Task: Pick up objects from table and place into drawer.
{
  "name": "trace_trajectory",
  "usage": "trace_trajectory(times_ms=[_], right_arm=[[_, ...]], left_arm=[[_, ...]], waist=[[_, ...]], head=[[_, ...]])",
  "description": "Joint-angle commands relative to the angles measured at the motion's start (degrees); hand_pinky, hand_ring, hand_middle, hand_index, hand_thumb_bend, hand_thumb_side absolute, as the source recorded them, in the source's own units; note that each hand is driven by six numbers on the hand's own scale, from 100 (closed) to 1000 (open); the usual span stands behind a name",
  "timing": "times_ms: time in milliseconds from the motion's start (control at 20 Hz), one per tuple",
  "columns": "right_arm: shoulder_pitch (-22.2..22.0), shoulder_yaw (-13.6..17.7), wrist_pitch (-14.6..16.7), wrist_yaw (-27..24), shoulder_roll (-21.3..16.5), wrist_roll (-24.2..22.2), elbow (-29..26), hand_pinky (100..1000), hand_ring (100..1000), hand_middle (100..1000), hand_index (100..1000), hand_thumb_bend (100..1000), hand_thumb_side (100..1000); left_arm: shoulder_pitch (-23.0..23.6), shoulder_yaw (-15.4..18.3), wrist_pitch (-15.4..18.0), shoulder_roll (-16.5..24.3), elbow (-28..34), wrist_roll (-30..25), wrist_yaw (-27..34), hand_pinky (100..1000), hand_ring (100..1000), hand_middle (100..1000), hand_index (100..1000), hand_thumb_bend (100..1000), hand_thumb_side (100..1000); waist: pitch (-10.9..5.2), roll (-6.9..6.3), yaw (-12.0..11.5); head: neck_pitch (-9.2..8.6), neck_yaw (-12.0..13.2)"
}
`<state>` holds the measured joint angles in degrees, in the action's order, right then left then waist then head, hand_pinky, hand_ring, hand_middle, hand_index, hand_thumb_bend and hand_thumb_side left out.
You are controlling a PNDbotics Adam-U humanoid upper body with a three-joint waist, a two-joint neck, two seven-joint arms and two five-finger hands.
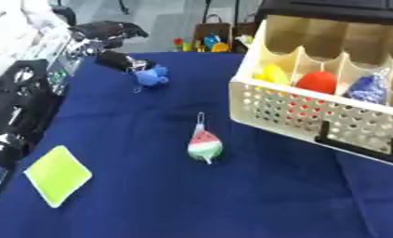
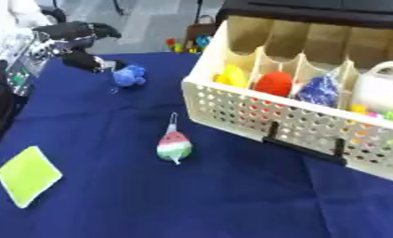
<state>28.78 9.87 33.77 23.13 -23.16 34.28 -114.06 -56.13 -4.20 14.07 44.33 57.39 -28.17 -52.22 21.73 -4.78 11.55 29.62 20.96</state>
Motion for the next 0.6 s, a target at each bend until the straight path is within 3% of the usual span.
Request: trace_trajectory(times_ms=[50,600], right_arm=[[0.98,0.01,0.95,0.59,-1.44,0.68,-0.54,558,553,528,724,100,617],[1.56,-0.15,1.17,1.39,-1.04,1.14,-0.54,561,551,511,722,100,622]], left_arm=[[-1.52,1.66,-1.05,1.08,-0.99,0.63,-1.09,773,947,955,1000,418,870],[-1.66,2.49,-3.98,-0.55,-3.77,3.83,-4.23,775,945,952,1000,410,901]], waist=[[-0.49,0.06,0.34],[1.99,-0.21,1.51]], head=[[-1.57,0.82],[-3.23,1.71]])
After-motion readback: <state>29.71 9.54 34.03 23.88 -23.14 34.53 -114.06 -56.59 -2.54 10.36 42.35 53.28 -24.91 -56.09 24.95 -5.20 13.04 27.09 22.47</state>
